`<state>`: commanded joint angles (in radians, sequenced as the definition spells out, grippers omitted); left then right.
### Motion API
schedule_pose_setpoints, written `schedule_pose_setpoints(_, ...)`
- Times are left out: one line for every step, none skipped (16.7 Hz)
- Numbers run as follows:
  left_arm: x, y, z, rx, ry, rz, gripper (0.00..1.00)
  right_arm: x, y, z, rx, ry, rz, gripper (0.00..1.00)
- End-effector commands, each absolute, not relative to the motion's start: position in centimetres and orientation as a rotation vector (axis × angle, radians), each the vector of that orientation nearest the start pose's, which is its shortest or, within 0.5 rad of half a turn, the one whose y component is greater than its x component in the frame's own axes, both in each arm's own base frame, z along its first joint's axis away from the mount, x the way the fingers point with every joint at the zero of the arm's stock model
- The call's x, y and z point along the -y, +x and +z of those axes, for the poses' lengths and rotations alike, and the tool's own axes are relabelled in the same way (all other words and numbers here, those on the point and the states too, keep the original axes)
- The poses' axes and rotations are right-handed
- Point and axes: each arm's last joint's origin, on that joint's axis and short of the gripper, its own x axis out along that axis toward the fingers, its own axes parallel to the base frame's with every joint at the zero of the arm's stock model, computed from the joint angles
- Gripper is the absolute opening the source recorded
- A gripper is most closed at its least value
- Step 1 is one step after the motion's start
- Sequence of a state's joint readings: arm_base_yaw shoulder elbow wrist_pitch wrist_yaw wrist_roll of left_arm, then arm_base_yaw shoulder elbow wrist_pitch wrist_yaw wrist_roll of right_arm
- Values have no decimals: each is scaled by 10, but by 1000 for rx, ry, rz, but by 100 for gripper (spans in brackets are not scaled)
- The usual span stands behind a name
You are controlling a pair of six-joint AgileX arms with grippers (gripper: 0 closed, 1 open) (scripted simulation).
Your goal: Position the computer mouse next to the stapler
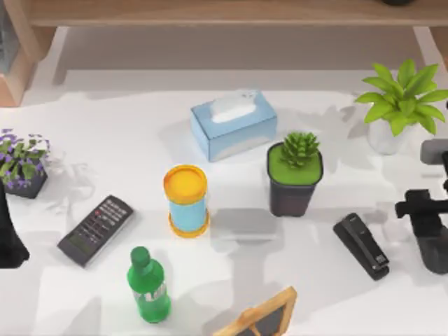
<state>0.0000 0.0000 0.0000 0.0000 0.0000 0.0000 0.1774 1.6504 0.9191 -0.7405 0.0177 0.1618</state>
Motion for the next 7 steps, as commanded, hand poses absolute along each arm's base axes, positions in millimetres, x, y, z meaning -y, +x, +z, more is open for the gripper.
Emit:
schedule_pose_setpoints(1, 106, 160, 0, 0, 0, 100, -50, 274, 145, -1470, -14, 13, 98)
schedule_pose_setpoints(1, 106, 160, 0, 0, 0, 100, -50, 274, 145, -1470, -14, 13, 100)
schedule_pose_setpoints(1, 106, 160, 0, 0, 0, 100, -50, 274, 145, -1470, -14, 13, 100)
schedule_pose_setpoints(1, 106, 160, 0, 0, 0, 100, -50, 274, 145, -1470, -14, 13, 100)
schedule_pose_setpoints(1, 106, 160, 0, 0, 0, 100, -50, 274, 145, -1470, -14, 13, 100)
schedule_pose_setpoints(1, 106, 160, 0, 0, 0, 100, -50, 274, 145, -1470, -14, 13, 100)
schedule_pose_setpoints(1, 106, 160, 0, 0, 0, 100, -50, 274, 145, -1470, -14, 13, 100)
